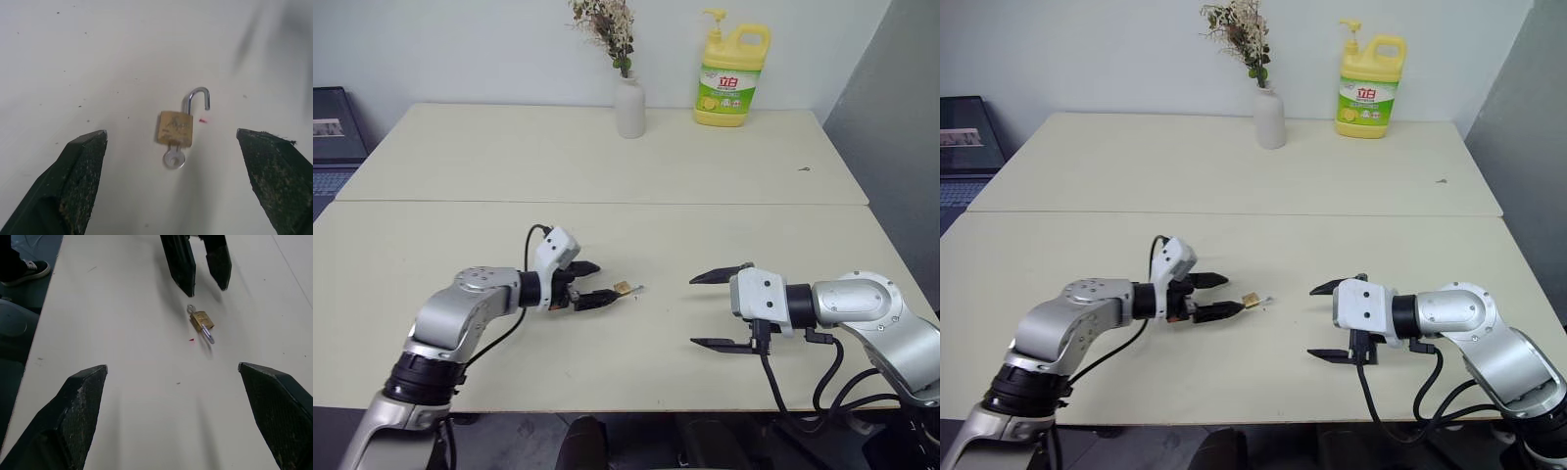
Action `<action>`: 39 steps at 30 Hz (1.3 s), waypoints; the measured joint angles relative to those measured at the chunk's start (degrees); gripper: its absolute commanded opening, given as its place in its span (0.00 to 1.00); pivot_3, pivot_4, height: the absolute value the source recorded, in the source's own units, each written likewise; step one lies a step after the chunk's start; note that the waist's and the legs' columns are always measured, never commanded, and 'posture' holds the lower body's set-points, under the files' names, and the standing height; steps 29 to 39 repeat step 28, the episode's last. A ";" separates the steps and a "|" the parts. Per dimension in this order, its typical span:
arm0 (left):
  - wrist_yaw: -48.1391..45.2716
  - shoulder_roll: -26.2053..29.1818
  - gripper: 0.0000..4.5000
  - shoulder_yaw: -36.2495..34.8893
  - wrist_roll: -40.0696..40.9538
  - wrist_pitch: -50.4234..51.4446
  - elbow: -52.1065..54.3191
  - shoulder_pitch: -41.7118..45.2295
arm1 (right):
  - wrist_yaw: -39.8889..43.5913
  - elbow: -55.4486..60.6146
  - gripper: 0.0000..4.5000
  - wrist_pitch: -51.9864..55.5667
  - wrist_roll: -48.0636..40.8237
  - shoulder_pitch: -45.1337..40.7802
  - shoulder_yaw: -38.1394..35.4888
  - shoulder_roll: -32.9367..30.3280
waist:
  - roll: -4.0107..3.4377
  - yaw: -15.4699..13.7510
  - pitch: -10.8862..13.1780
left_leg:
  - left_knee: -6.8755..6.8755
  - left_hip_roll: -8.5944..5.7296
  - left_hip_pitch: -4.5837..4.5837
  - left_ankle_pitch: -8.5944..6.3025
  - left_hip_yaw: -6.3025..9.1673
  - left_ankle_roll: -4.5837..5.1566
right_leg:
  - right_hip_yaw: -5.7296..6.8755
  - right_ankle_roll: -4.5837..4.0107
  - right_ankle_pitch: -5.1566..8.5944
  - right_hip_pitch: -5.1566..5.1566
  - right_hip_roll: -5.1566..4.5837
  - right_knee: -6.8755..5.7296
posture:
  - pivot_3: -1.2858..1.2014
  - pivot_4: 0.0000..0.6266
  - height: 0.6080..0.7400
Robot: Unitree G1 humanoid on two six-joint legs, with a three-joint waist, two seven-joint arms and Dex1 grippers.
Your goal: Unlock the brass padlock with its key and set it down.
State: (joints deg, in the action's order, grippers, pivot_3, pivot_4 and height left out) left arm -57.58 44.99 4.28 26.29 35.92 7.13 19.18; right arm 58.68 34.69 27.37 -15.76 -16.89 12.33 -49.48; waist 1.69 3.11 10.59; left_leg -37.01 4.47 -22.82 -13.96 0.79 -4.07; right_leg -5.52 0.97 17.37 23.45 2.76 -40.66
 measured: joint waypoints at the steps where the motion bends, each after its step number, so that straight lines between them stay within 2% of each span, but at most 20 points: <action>1: -1.23 1.14 0.99 -0.30 -0.20 -1.67 0.49 -0.66 | 0.04 -0.42 1.00 -0.15 0.11 0.00 0.04 0.00 | 0.00 -0.01 0.00 | 0.00 0.00 -0.01 0.00 0.00 0.00 | 0.01 -0.01 0.00 0.00 0.00 0.01 | 0.52 0.24 1.00; 5: -5.79 7.03 0.99 -1.69 -3.23 -10.17 2.32 -3.47 | 0.14 -2.28 1.00 -0.73 0.70 -0.53 0.26 0.25 | 0.02 0.00 0.01 | 0.01 0.02 0.00 0.00 -0.03 0.00 | 0.00 -0.07 0.04 0.02 -0.01 0.01 | 0.52 0.24 1.00; 10: -6.81 9.99 0.99 -4.75 -5.62 -15.05 4.49 -6.44 | 0.10 -4.79 1.00 -0.73 0.75 -1.95 0.23 1.36 | 0.02 0.04 0.02 | 0.02 0.04 -0.01 0.00 -0.07 0.00 | -0.01 -0.09 0.07 0.05 -0.01 0.02 | 0.52 0.24 1.00; 17: -7.02 10.82 0.99 -6.78 -5.56 -14.87 7.22 -10.22 | 0.04 -6.93 1.00 -0.64 0.40 -2.49 0.22 2.95 | 0.02 0.06 0.02 | 0.04 0.06 -0.02 0.00 -0.07 0.00 | 0.01 -0.14 0.09 0.08 0.00 -0.02 | 0.52 0.24 1.00; 23: -6.87 10.81 0.99 -9.04 -1.59 -10.74 9.60 -10.35 | 0.16 -9.00 1.00 -0.64 0.42 -4.51 0.23 4.09 | 0.02 0.10 0.02 | 0.04 0.06 -0.01 0.00 -0.08 0.00 | 0.01 -0.15 0.10 0.08 0.00 -0.02 | 0.52 0.24 1.00; 39: -6.81 10.80 0.99 -9.09 -1.41 -10.09 10.27 -10.36 | 0.14 -10.40 1.00 -0.70 0.55 -4.91 0.33 5.27 | 0.02 0.09 0.02 | 0.04 0.06 -0.02 0.00 -0.07 0.00 | 0.01 -0.15 0.10 0.08 0.00 -0.02 | 0.52 0.24 1.00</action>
